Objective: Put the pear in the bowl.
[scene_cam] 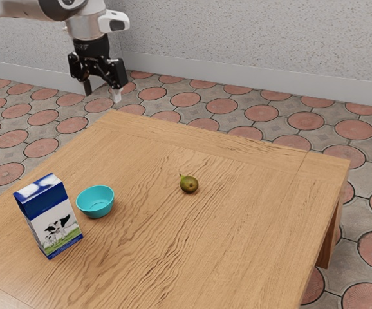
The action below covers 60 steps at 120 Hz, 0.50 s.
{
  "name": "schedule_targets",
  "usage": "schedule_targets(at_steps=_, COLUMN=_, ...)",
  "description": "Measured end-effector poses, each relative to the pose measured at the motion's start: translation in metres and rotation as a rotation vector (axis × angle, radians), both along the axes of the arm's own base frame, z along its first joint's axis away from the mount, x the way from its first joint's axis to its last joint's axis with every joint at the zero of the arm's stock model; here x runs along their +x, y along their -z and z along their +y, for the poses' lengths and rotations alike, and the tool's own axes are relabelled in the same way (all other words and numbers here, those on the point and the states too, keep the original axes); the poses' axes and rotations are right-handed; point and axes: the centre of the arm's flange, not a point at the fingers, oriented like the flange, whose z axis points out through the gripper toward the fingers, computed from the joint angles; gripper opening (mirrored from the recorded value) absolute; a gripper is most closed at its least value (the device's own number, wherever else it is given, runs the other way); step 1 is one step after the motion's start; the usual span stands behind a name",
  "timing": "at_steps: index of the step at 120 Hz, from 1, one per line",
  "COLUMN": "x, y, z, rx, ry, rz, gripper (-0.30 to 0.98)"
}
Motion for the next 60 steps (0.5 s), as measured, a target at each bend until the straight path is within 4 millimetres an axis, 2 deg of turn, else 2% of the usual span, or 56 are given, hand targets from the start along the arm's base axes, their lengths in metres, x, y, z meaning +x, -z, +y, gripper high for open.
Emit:
schedule_targets(at_steps=32, x=0.001, y=0.005, z=-0.002, rx=0.001, ry=0.003, rz=0.005, gripper=0.69)
schedule_targets(at_steps=45, x=0.014, y=0.051, z=-0.035, rx=-0.023, ry=0.056, rz=0.024, gripper=0.69)
schedule_targets(at_steps=54, x=0.03, y=0.096, z=-0.046, rx=-0.04, ry=0.064, rz=0.049, gripper=0.69)
schedule_targets(at_steps=60, x=0.037, y=0.12, z=-0.055, rx=-0.049, ry=0.068, rz=0.053, gripper=0.69)
